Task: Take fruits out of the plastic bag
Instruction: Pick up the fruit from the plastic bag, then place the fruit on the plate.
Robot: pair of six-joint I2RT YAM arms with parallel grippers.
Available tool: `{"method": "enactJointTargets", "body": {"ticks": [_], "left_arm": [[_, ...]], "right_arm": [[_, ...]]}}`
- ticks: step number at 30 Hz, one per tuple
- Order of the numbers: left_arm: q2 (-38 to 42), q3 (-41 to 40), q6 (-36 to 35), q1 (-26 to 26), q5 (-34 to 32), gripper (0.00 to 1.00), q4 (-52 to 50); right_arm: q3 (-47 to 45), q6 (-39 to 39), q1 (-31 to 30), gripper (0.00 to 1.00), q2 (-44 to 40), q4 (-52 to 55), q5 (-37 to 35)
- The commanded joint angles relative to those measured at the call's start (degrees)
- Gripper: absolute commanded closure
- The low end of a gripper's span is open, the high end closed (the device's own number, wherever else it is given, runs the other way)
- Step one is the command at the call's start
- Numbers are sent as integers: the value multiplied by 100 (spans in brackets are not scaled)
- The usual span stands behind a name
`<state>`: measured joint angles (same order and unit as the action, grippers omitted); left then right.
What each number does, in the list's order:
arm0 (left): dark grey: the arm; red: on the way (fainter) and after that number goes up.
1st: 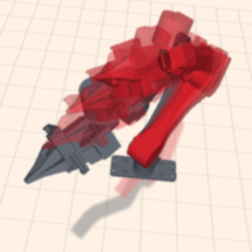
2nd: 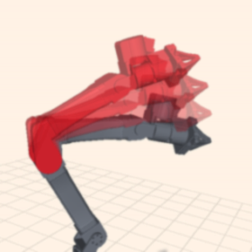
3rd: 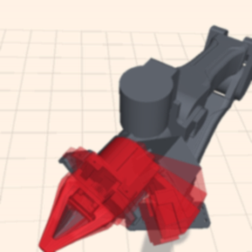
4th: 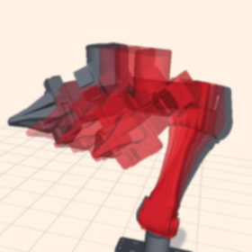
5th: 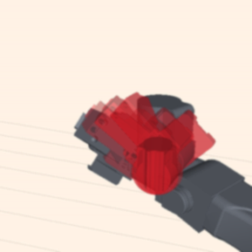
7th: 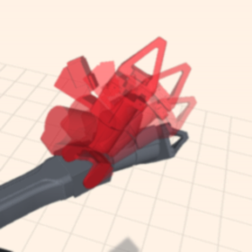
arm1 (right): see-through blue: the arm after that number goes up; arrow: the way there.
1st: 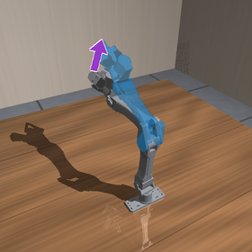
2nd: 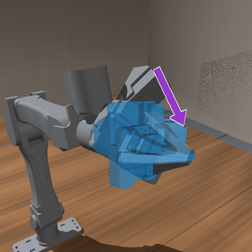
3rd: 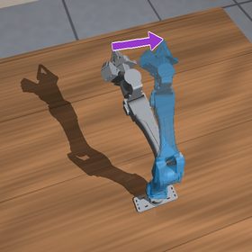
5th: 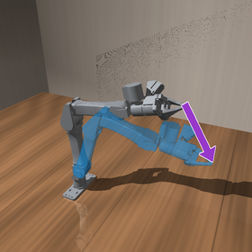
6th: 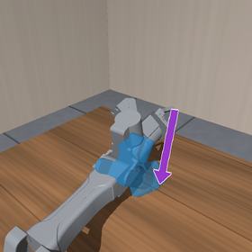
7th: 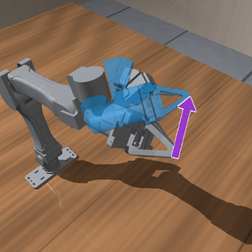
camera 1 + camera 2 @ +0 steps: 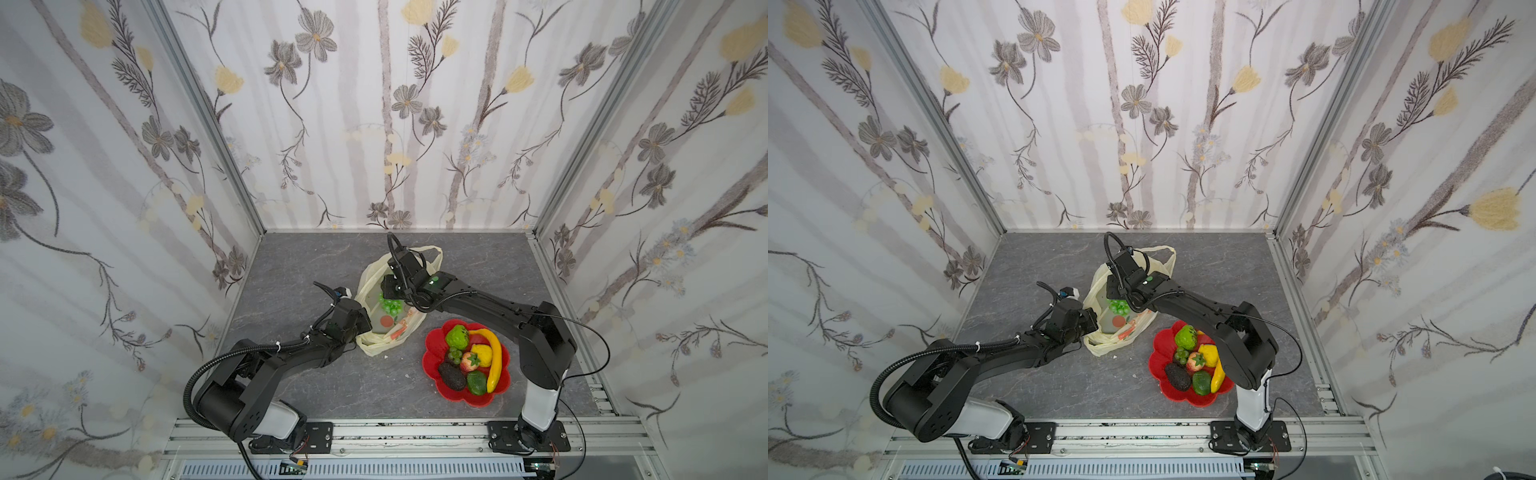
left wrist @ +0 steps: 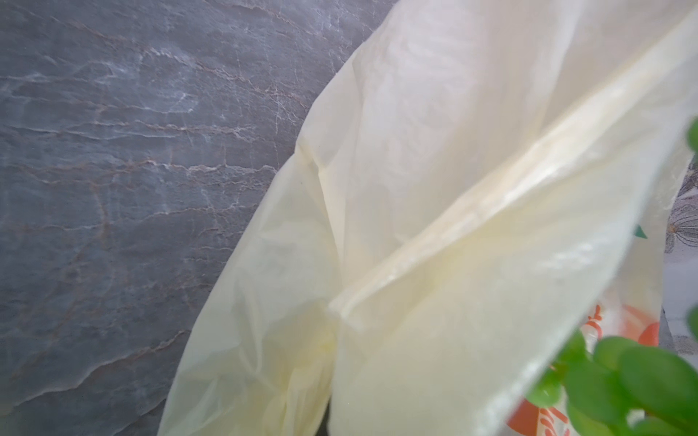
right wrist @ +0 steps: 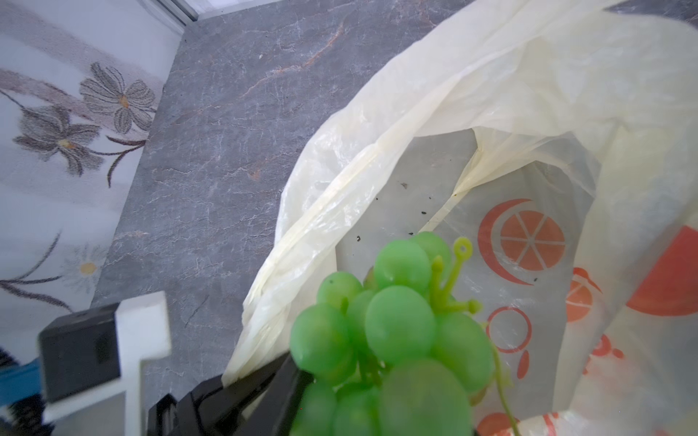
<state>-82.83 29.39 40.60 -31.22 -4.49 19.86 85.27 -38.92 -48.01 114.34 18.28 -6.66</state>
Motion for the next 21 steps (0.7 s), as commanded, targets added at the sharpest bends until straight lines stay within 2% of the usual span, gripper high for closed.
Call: {"method": "enactJointTargets", "body": {"ticks": [1,11,21], "left_arm": [[-14,59,-96,41,-69,100,-81],[-14,93,-175,134,-104,100,-96],[-18,119,-237,188,-105,100,-105]], "right_arm": [[-236,68,-44,62,-440,46,-181],[-1297,-243,-251,62,-1959,692,-519],[-2373,-999,-532,62,-3163,1209,-774]]}}
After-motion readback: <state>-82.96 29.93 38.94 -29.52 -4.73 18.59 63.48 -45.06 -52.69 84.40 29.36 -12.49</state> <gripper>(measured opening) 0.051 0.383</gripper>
